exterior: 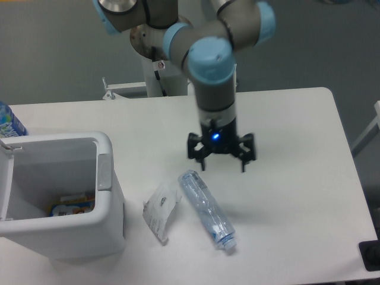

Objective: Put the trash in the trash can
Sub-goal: 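Move the gripper down over the crumpled clear plastic wrapper, then close the gripper on the plastic wrapper and lift it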

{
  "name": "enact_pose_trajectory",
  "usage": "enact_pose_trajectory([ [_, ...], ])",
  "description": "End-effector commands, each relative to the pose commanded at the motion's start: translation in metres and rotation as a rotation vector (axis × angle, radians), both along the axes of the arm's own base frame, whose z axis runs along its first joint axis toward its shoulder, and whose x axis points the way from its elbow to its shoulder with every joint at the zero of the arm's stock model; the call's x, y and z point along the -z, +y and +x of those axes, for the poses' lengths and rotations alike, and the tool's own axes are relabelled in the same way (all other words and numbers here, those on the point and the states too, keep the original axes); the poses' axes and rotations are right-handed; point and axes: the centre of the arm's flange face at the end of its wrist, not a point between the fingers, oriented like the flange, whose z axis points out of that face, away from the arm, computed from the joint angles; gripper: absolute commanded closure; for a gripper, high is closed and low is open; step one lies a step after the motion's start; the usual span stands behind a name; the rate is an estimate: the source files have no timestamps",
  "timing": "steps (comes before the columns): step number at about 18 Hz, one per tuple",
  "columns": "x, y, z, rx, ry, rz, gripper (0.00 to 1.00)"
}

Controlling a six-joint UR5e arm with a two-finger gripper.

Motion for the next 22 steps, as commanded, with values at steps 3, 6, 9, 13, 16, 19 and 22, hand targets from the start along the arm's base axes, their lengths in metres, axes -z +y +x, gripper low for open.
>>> enact_pose_trajectory([
  [3, 0.011, 0.011, 0.006, -0.033, -0.082, 0.055, 0.0],
  [6, 0.031, 0.02, 0.01, -0.031, -0.15, 0.074, 0.0],
  [9, 0.05, 0.028, 0.016, -0.02, -0.173, 0.051, 0.0],
  [13, 0.071, 0.034, 0.025, -0.006, -0.198, 0.024, 0.0],
  [16, 0.078, 0.035, 0.026, -0.007, -0.207, 0.014, 0.0],
  [19, 0.078, 0.036, 0.025, -0.007, -0.207, 0.014, 0.24],
  [22, 0.076, 0.036, 0.025, -0.014, -0.205, 0.017, 0.62],
])
